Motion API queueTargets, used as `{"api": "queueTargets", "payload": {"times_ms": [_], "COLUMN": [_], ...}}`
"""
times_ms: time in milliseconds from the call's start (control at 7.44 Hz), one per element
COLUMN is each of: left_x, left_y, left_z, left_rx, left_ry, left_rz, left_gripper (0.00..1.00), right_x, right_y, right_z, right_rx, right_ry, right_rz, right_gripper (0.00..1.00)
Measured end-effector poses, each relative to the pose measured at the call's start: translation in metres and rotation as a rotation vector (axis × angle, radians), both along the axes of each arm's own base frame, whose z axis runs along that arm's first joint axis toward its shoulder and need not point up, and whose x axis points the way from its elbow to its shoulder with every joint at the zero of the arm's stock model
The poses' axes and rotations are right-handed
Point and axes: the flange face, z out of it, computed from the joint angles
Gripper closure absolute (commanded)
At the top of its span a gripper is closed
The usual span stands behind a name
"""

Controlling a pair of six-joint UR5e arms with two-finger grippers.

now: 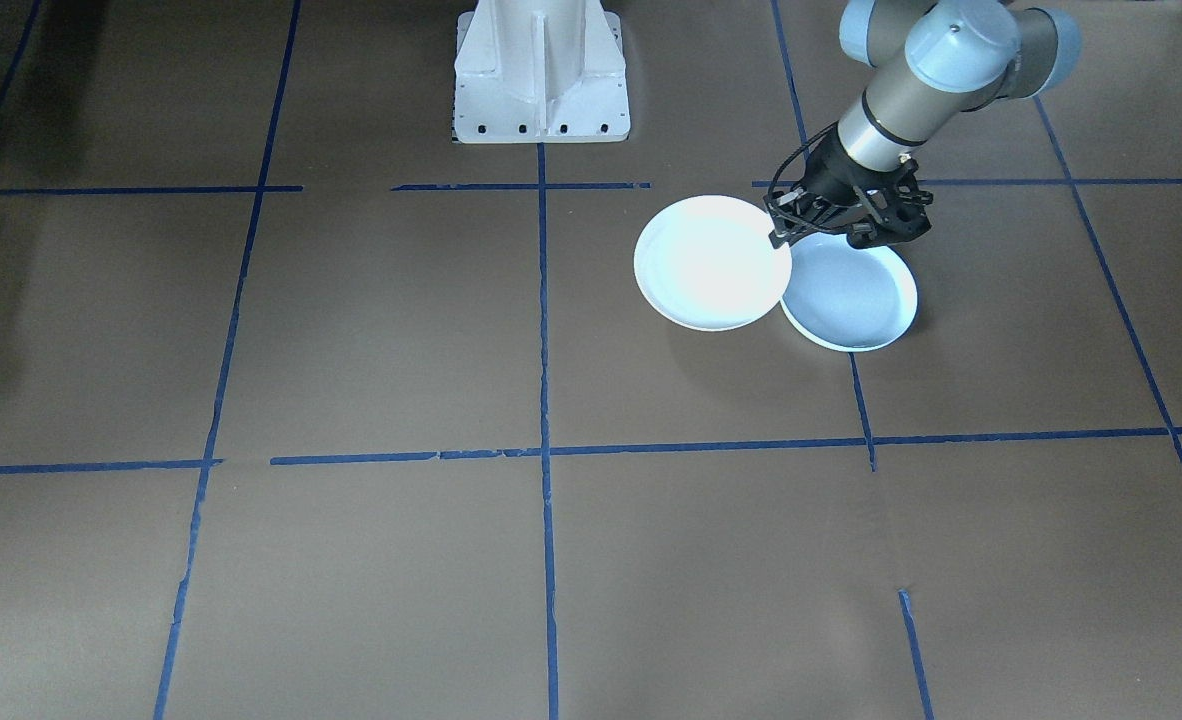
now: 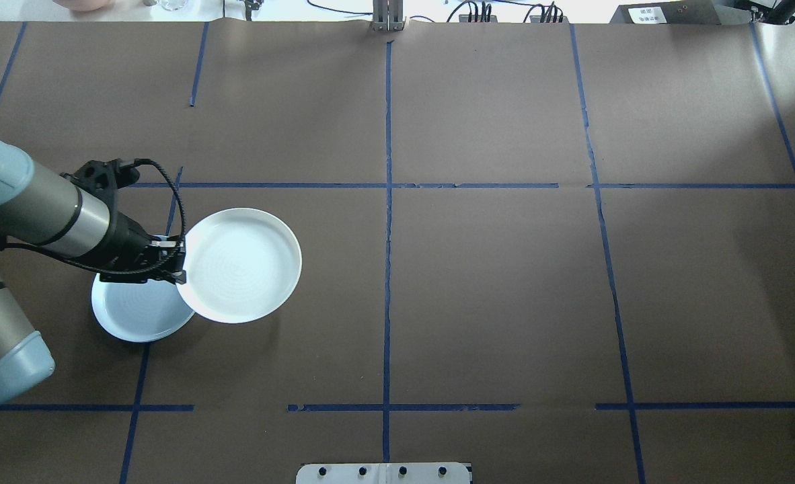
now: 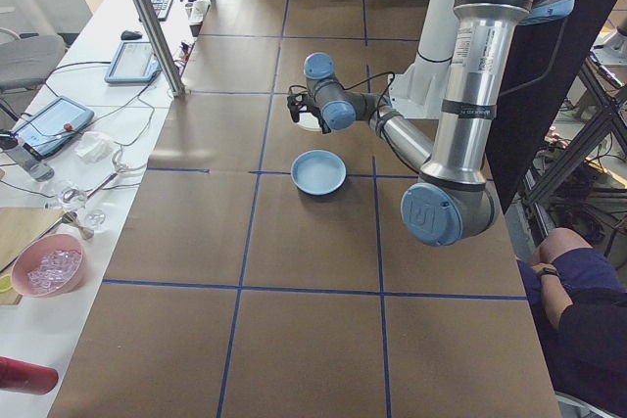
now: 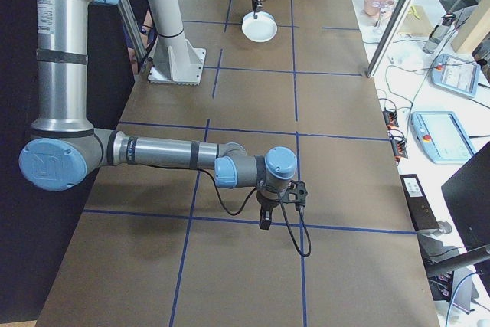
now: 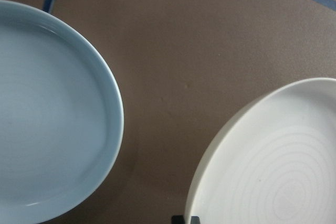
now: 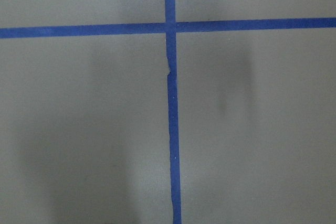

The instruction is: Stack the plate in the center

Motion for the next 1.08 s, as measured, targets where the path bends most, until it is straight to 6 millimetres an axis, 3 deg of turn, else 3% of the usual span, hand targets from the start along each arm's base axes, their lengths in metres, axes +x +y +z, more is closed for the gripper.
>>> {"api": "queueTargets", "payload": {"times_ms": [269,538,672,807,1076], "left_x": [-0.048,-0.082,-0.093,-0.097,-0.098], "left_y": [0.000,0.011,0.016,0.018,0.019], "left_z": [0.056,0.101,0.115,0.122,0.121], "left_rx": [0.054,0.091,0.100,0.102,0.108], "left_ry": [-0.067,-0.096,-0.101,-0.103,-0.096], "left_rz": [0.024,0.037,0.038,0.038,0.036], "left_gripper": [1.00,1.00,0.88,0.01,0.00], "right_x": [0.000,0.000,0.000,0.000,0.000], "right_y": [0.000,0.000,0.000,0.000,0.000], "right_z": [0.000,0.000,0.000,0.000,0.000], "right_rx": [0.000,0.000,0.000,0.000,0.000], "right_ry": [0.000,0.000,0.000,0.000,0.000], "right_rz": [0.000,0.000,0.000,0.000,0.000], "right_gripper": [0.00,0.00,0.00,0.00,0.00]}}
